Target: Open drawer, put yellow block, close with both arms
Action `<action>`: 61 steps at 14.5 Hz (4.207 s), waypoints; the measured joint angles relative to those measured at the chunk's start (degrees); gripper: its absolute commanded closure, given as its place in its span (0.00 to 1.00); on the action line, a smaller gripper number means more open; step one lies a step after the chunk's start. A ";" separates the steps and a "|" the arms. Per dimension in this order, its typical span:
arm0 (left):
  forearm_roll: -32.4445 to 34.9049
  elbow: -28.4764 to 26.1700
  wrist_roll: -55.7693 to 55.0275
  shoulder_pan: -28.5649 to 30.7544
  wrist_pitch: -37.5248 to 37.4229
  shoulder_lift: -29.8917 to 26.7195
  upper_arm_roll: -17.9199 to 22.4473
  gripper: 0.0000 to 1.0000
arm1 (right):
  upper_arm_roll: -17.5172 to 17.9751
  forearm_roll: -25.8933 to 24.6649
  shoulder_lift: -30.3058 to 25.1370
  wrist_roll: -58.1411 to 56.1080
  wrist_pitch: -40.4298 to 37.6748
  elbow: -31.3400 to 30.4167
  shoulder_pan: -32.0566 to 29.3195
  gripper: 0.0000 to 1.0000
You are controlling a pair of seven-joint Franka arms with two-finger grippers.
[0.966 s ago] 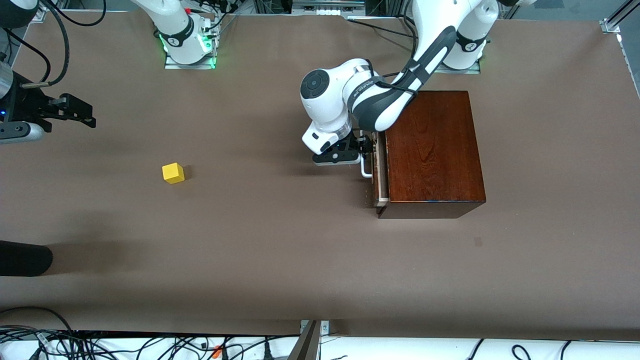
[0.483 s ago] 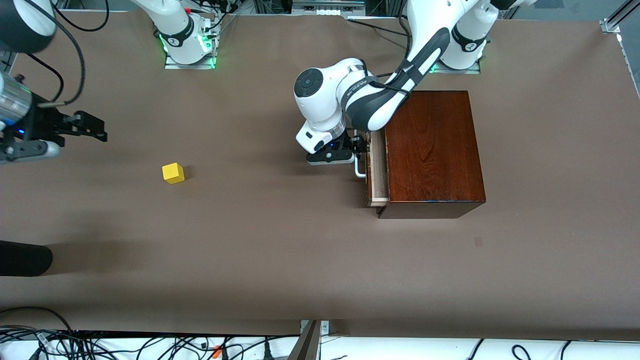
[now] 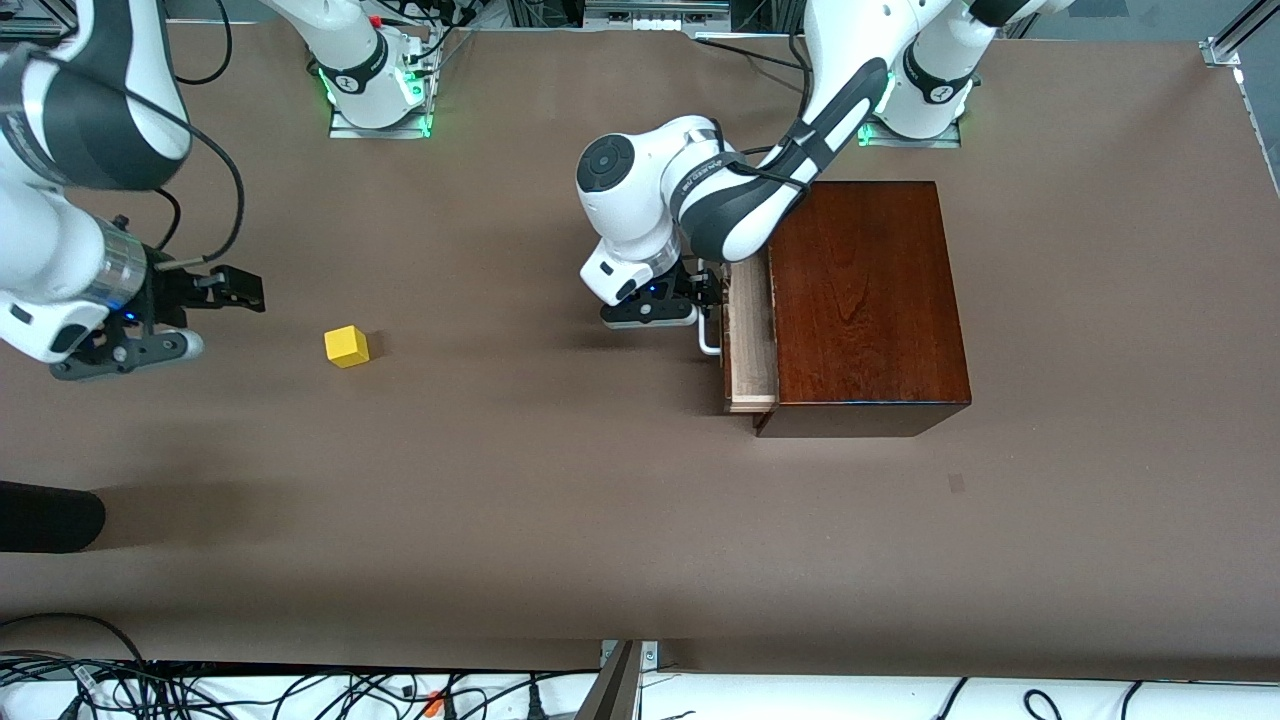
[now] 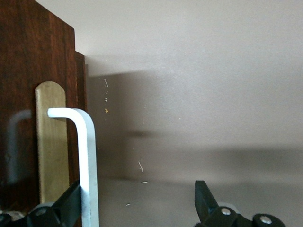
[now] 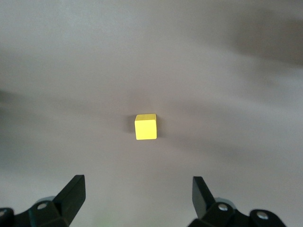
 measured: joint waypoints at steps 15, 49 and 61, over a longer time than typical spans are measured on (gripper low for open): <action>-1.20 3.94 -0.34 -2.45 2.55 2.47 0.47 0.00 | -0.27 4.26 2.91 -4.86 19.80 -19.81 -0.44 0.00; -22.58 9.61 21.88 15.31 -15.89 -14.14 -0.31 0.00 | 0.69 5.37 8.34 -4.93 44.24 -34.79 -0.32 0.49; -29.25 6.19 39.94 31.54 -26.40 -27.59 3.72 0.00 | 6.65 5.37 5.21 -6.29 29.87 -22.58 0.53 0.75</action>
